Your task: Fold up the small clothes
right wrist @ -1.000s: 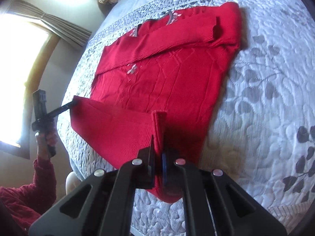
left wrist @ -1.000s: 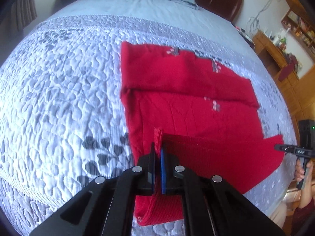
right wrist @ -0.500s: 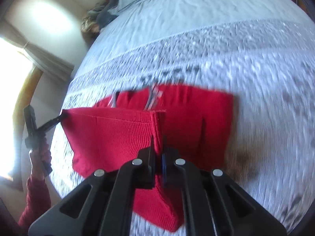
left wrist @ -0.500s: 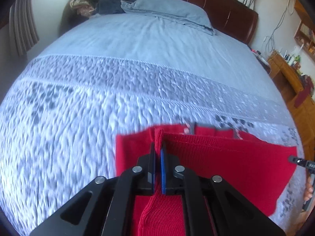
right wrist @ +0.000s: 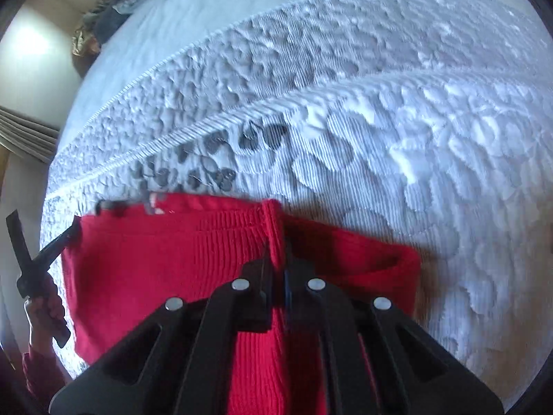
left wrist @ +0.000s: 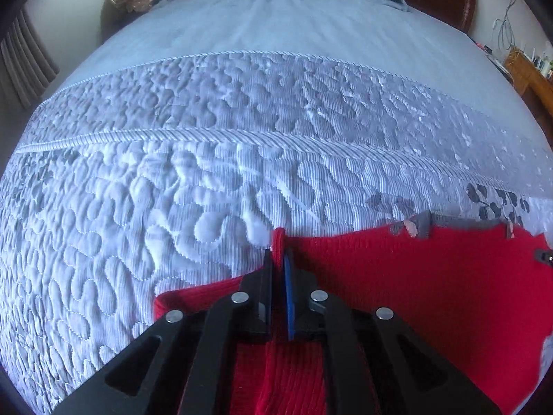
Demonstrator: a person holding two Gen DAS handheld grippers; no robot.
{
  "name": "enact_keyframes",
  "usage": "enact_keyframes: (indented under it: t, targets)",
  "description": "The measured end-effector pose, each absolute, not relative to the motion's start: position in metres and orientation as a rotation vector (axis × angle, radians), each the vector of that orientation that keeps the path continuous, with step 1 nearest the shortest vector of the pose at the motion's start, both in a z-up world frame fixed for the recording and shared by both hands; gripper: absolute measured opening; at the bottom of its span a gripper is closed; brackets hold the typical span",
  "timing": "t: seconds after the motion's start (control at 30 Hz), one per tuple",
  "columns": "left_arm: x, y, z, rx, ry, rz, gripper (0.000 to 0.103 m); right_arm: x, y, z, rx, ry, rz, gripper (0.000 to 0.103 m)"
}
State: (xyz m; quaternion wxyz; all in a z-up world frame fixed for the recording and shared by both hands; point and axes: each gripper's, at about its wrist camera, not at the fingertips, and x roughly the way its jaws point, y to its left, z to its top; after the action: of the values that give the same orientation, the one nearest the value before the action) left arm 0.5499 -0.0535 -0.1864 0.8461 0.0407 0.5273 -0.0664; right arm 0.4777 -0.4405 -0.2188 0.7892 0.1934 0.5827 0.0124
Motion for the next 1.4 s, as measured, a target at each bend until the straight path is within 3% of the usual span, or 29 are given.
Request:
enact_keyframes:
  t: [0.07,0.23,0.57,0.73,0.77,0.8,0.83,0.87,0.9,1.0,1.23,1.3,1.33,1.37,1.4]
  targets:
    - [0.548,-0.053,-0.181,0.081,1.114,-0.139,0.013,0.473,-0.439,-0.213,0.398,1.255,0.035,0.010]
    - [0.515,-0.031,-0.143,0.072,1.098,-0.128,0.038,0.432,-0.440,-0.180,0.319,1.251,0.065,0.036]
    - [0.373,0.020,-0.134,0.036,1.216,-0.160,0.042,0.295,-0.424,-0.172,0.346,1.329,0.274,0.039]
    - [0.352,0.011,-0.152,-0.007,1.274,-0.172,0.040,0.284,-0.409,-0.188,0.390,1.360,0.332,0.037]
    - [0.352,0.009,-0.157,-0.024,1.290,-0.178,0.036,0.284,-0.406,-0.192,0.390,1.370,0.335,0.032]
    - [0.353,0.007,-0.161,-0.028,1.302,-0.177,0.023,0.283,-0.399,-0.193,0.379,1.378,0.329,0.027]
    - [0.355,0.006,-0.166,-0.021,1.314,-0.163,0.020,0.281,-0.400,-0.192,0.377,1.381,0.329,0.009]
    - [0.356,0.005,-0.167,-0.019,1.317,-0.157,0.017,0.280,-0.400,-0.191,0.381,1.382,0.338,0.004]
    - [0.356,0.005,-0.165,-0.026,1.323,-0.160,0.009,0.277,-0.401,-0.187,0.389,1.371,0.344,0.004]
    - [0.353,0.006,-0.160,-0.021,1.330,-0.164,0.008,0.266,-0.408,-0.172,0.351,1.354,0.321,0.003]
    - [0.349,0.006,-0.171,-0.003,1.335,-0.155,0.011,0.262,-0.410,-0.198,0.305,1.435,0.267,0.004]
    - [0.345,0.005,-0.164,0.008,1.322,-0.161,0.020,0.260,-0.413,-0.193,0.355,1.415,0.283,0.010]
    - [0.340,0.008,-0.159,-0.005,1.321,-0.167,0.029,0.259,-0.415,-0.189,0.373,1.404,0.292,0.020]
    - [0.338,0.012,-0.154,-0.029,1.320,-0.178,0.032,0.257,-0.418,-0.185,0.387,1.393,0.296,0.039]
    - [0.335,0.019,-0.149,-0.074,1.319,-0.187,0.036,0.254,-0.421,-0.180,0.396,1.382,0.288,0.046]
